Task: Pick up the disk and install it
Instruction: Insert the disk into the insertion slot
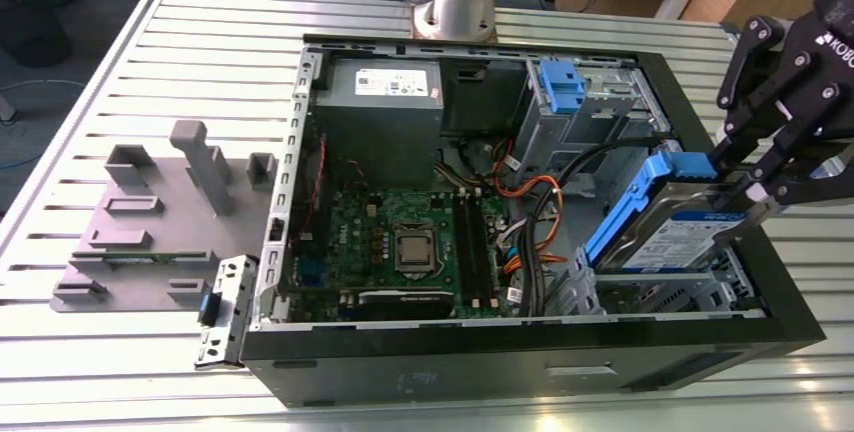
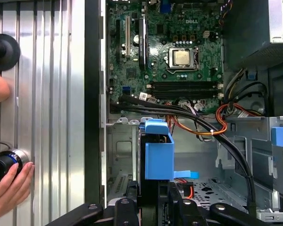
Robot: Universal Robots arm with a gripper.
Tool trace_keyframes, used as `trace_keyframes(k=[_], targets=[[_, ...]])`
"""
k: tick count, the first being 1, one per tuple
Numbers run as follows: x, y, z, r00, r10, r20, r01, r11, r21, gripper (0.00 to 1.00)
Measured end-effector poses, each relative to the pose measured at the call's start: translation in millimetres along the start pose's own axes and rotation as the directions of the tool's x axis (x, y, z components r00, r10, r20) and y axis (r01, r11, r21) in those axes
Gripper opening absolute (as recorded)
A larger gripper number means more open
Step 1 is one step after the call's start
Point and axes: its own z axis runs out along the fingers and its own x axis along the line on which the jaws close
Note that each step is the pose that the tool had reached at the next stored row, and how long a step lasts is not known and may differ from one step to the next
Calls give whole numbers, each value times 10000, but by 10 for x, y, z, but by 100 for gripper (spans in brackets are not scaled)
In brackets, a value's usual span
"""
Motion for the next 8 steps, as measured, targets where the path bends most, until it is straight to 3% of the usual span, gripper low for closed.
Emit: trace_keyframes(k=[8], targets=[[0,-6,145,10000,0,1,0,10000,1,35]])
